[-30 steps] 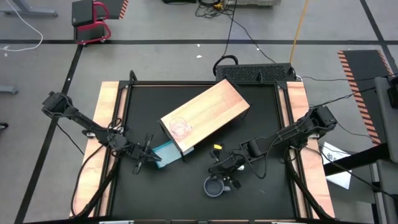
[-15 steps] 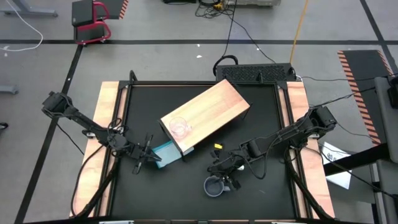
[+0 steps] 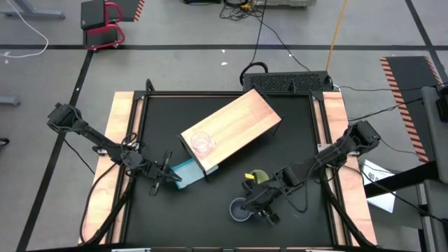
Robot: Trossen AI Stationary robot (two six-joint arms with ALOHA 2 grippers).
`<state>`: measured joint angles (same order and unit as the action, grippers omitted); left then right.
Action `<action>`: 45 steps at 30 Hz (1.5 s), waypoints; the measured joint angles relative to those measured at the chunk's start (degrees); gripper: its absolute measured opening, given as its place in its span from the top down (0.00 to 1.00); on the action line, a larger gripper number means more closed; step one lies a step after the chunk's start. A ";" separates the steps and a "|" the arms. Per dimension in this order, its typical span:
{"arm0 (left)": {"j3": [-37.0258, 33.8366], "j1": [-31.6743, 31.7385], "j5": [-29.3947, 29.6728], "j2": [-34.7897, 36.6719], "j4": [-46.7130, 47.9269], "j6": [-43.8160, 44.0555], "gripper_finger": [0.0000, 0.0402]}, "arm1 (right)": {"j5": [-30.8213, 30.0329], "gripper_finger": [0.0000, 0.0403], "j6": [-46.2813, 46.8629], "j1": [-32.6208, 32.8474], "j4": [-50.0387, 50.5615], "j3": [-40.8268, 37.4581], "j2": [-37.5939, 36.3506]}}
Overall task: Stack small to large cups/mugs on shelf
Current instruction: Put the gray mug on the shelf
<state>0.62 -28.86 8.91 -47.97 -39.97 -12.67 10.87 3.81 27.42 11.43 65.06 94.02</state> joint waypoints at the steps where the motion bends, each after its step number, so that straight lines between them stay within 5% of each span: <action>1: 0.00 -0.02 0.00 0.00 0.00 0.01 0.94 | 0.03 0.65 -0.04 0.25 -0.01 0.00 0.00; 45: 0.00 -0.01 0.00 0.00 0.39 0.99 0.94 | -3.58 0.66 -4.54 2.34 -3.46 -0.05 5.27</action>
<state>0.62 -28.88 8.91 -47.97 -39.57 -11.68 7.29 -0.73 29.76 7.96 65.01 99.29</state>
